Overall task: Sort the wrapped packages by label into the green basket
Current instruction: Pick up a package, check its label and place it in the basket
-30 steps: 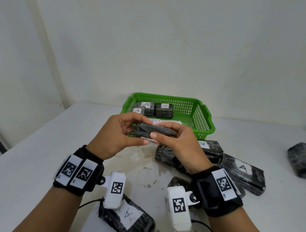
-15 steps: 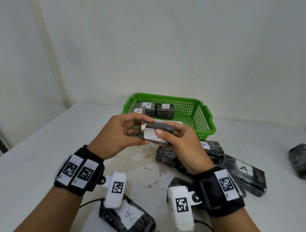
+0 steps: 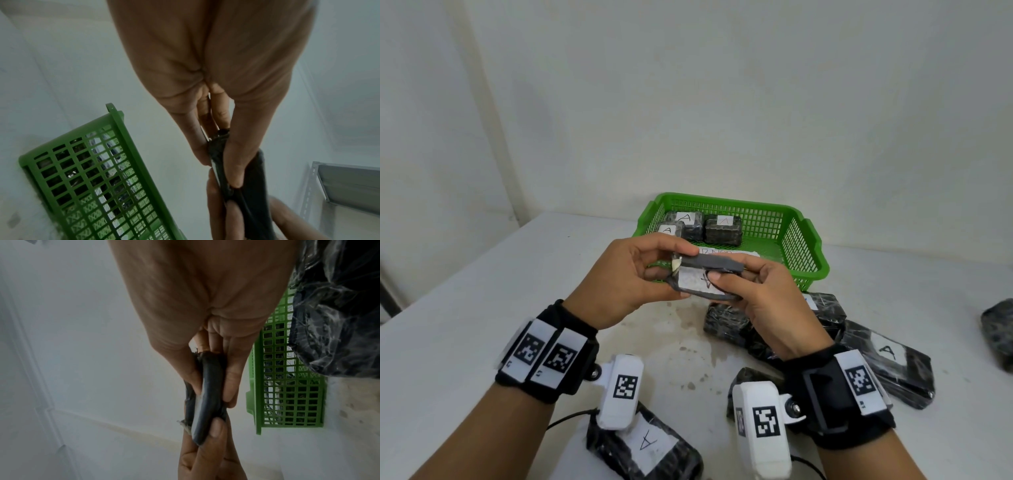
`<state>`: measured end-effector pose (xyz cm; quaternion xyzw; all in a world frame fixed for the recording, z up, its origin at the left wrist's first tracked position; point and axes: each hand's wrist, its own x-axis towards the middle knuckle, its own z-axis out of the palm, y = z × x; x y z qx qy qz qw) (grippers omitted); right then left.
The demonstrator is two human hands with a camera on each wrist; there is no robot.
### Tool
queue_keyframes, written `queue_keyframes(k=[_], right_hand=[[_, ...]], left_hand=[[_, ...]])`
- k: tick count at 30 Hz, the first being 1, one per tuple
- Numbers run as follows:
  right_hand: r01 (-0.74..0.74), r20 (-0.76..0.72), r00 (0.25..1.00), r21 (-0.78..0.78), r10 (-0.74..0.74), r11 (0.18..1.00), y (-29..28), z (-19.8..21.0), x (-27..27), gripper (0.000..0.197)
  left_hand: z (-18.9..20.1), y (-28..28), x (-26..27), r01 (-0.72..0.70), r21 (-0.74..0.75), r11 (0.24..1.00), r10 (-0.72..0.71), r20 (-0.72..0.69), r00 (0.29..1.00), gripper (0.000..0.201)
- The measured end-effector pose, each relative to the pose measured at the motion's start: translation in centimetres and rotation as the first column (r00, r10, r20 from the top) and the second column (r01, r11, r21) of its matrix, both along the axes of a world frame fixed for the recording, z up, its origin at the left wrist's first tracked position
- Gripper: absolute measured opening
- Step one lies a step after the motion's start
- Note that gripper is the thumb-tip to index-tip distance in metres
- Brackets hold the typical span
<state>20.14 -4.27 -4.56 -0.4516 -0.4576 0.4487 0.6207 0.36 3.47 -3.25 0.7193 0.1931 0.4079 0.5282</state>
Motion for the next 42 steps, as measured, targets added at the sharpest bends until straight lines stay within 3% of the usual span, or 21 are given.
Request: queue_keyframes(k=[7,12,15,21,25,29,32,36,39,42], right_hand=[[0.050,0.075,0.996,0.029,-0.052,0.998,-0.2,-0.2,-0.7,0.031],[-0.060,-0.050,0.997,0.000,0.060,0.998,-0.4,0.4,-0.5,0.039],[-0.055,-0.050,0.997,0.015,0.056,0.998,-0.3,0.4,-0.2,0.037],[0.095,0.199,0.971,0.188,-0.133,0.978,-0.7,1.0,0.4,0.052],[0.082,0.298,0.941,0.250,-0.157,0.965,-0.8,0.9,-0.2,0.059],[0.001,0.159,0.987,0.213,-0.036,0.977,-1.0,1.2,-0.5,0.054],[-0.058,0.063,0.997,0.079,0.053,0.995,-0.8,1.2,-0.7,0.045],[-0.211,-0.066,0.976,-0.052,0.208,0.976,-0.9,1.4,-1.1,0.056],[-0.222,-0.099,0.971,-0.037,0.218,0.974,-0.8,1.4,-1.0,0.053],[-0.115,-0.007,0.993,-0.021,0.115,0.993,-0.6,1.3,-1.0,0.048]], left_hand=[[0.1,-0.3,0.2,0.024,0.047,0.999,-0.022,-0.035,0.999,0.052],[0.3,-0.2,-0.2,-0.029,-0.005,1.000,0.029,0.016,0.999,0.051],[0.4,-0.2,-0.3,-0.030,-0.006,1.000,0.030,0.020,0.999,0.053],[0.8,-0.5,-0.6,0.051,-0.048,0.998,-0.055,-0.094,0.994,0.063],[0.8,-0.9,-0.4,0.007,0.076,0.997,0.006,-0.158,0.987,0.058],[0.8,-0.3,-0.4,-0.061,0.058,0.996,0.065,-0.068,0.996,0.044],[0.7,-0.2,-0.4,-0.056,-0.004,0.998,0.056,-0.006,0.998,0.043],[0.6,-0.7,0.0,0.018,-0.005,1.000,-0.018,-0.005,1.000,0.045],[0.6,-0.5,-0.1,0.003,0.031,0.999,-0.003,0.002,1.000,0.042],[0.7,-0.7,-0.1,0.028,0.080,0.996,-0.025,-0.037,0.999,0.047]])
